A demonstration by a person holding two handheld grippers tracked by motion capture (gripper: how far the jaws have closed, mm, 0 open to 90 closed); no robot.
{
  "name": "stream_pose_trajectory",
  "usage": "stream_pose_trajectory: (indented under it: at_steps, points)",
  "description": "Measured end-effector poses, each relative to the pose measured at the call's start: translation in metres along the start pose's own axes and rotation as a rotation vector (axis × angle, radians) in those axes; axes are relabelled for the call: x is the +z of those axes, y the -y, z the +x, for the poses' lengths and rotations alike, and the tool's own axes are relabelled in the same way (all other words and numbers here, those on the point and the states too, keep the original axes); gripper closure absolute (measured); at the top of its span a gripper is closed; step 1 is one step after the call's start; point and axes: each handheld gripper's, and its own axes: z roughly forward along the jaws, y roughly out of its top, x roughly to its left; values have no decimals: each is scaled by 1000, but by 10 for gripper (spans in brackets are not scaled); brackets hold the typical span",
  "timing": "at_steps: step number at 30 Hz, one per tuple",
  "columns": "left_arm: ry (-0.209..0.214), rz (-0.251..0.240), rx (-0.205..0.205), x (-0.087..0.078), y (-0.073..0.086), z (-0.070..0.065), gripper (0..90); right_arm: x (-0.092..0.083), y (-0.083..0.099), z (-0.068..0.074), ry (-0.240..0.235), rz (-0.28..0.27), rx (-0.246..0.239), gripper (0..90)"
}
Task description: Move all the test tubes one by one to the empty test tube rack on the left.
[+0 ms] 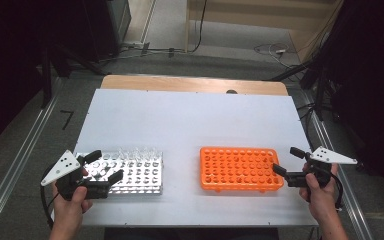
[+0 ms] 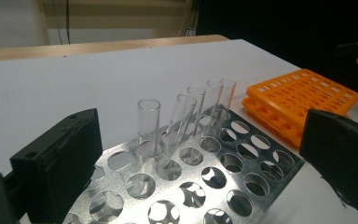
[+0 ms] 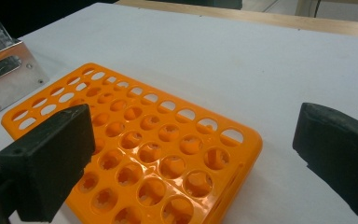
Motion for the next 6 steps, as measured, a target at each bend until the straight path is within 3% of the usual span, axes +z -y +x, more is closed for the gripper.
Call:
stream_pose_trajectory:
  at_steps: [6]
  points:
    - [3, 6, 5, 2, 0, -1, 0, 1, 0, 0, -1, 0, 1, 0]
